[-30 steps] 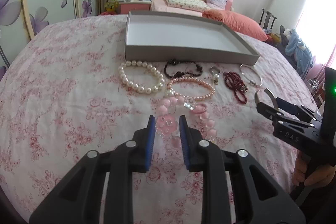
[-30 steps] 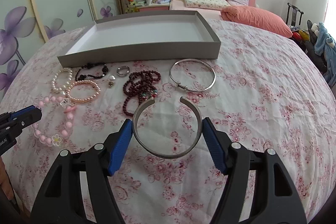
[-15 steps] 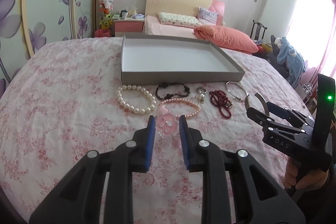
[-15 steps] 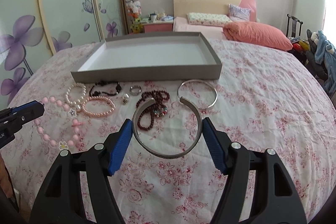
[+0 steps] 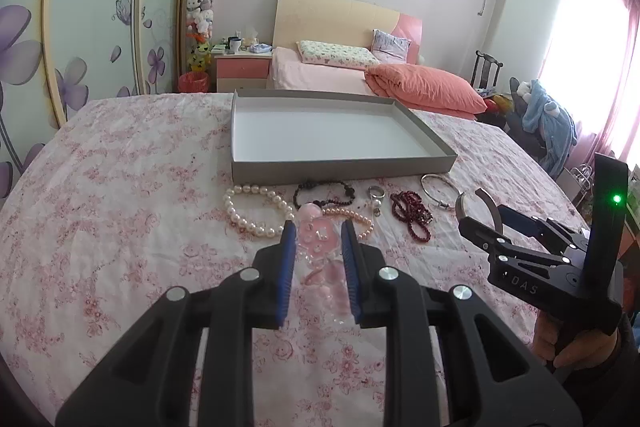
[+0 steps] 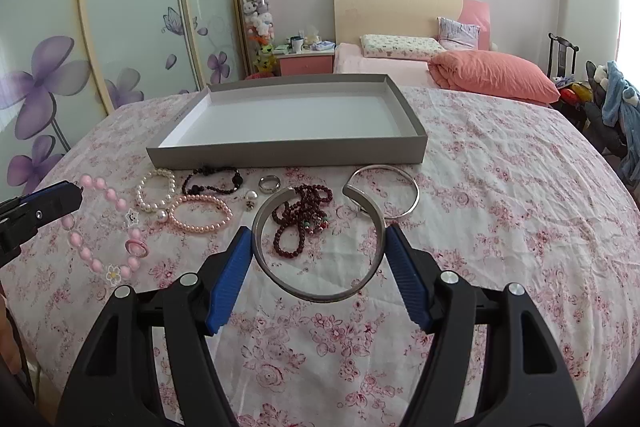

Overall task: Organize jewelry
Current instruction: 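Lift and carry the pink bracelet and silver cuff over the grey tray with both tools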

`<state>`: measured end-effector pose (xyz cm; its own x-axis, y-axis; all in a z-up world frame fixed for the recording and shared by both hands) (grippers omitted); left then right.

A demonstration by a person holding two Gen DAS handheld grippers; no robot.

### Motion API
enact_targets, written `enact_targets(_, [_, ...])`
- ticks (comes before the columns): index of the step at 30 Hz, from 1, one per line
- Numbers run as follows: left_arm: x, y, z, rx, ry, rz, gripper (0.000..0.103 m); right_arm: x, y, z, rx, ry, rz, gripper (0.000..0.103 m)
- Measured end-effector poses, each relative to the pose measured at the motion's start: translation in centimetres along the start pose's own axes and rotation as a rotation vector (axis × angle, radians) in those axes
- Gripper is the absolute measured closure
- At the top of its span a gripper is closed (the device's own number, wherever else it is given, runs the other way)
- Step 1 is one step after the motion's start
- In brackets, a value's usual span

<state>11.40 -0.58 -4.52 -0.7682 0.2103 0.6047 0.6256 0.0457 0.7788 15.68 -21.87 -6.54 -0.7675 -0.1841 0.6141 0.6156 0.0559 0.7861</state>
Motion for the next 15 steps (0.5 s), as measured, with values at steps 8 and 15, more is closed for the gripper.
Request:
enact_targets(8, [0.8,1.6,-0.3,-0.009,0.001,-0.042,0.080,1.2,1.7,0.1,0.009,-0.012,-0.072,0.035])
enact_targets(15, [1.4,4.3,-0.9,-0.036,0.000,-0.100,0.080,2.3,4.4,-0.3,-0.002,-0.024,-0.161,0.035])
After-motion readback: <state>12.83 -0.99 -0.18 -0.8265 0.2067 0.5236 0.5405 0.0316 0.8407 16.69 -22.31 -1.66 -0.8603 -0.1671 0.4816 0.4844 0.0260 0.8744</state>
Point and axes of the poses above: each gripper's, at about its wrist camera, not at the fingertips, and x roughly against the way its jaws point, z to its left, y to its top, the point moved 4 cm from there along -x, roughly the way its jaws point, and after that the axes turned 1 degree about -y, right-handed, at the moved point
